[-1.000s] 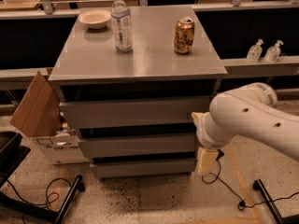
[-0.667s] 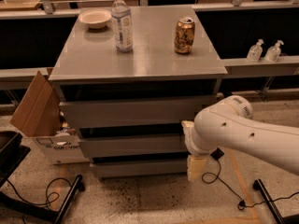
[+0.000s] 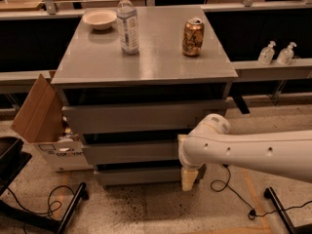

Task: Open middle drawer

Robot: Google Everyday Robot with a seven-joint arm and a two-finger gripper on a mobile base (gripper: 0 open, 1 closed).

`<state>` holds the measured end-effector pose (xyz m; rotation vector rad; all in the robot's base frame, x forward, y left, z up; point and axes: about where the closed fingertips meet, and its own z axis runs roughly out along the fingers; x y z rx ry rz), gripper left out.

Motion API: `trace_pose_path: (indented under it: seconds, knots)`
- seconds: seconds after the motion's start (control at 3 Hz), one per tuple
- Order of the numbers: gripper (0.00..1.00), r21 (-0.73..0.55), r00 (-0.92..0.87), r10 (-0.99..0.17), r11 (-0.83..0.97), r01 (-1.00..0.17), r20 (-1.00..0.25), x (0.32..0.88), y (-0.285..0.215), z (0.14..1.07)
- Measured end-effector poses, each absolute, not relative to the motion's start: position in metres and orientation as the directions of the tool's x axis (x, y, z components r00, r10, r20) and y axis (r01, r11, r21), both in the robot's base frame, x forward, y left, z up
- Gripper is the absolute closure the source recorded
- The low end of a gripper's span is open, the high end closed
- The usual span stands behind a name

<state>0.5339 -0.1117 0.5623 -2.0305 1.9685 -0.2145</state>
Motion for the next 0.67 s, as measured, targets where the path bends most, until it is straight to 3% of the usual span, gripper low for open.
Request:
trace_pose_path:
  seconds: [0.67]
  knots:
    - [0.00, -0.295, 0.012, -0.997, 0.010, -0.955, -0.071, 0.564, -0.097, 0.497]
